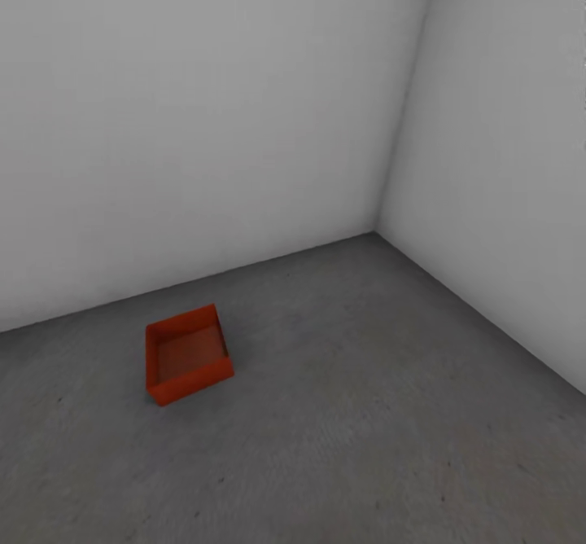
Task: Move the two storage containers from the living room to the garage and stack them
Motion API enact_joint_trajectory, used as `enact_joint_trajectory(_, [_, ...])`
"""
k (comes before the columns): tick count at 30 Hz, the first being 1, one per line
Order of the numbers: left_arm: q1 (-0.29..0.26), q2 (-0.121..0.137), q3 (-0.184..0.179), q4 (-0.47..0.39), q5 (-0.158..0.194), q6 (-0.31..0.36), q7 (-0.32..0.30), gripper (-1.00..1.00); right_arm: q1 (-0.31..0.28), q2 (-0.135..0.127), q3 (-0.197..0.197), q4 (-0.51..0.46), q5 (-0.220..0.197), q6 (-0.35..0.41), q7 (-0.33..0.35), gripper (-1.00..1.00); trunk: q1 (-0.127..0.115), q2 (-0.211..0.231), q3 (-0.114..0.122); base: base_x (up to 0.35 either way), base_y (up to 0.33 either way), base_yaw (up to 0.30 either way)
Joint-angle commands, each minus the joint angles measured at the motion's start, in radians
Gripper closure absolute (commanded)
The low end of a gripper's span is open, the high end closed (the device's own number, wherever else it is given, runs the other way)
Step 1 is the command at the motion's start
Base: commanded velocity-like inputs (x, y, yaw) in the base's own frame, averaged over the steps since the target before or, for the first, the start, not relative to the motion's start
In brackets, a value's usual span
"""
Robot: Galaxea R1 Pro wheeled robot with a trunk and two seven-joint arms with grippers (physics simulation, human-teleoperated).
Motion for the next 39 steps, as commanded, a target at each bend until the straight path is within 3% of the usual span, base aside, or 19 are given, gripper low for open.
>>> enact_joint_trajectory(1, [0.000,0.000,-0.009,0.001,0.009,-0.003,0.000,-1.00,-0.001,0.000,0.008,0.003,-0.001,-0.005,-0.004,-1.00,0.000,-0.001,0.001,0.000,0.000,0.000])
enact_joint_trajectory(39, [-0.001,0.000,-0.009,0.001,0.009,-0.003,0.000,-1.00,-0.001,0.000,0.008,0.004,-0.001,-0.003,-0.004,-1.00,0.000,-0.001,0.061,0.000,0.000,0.000])
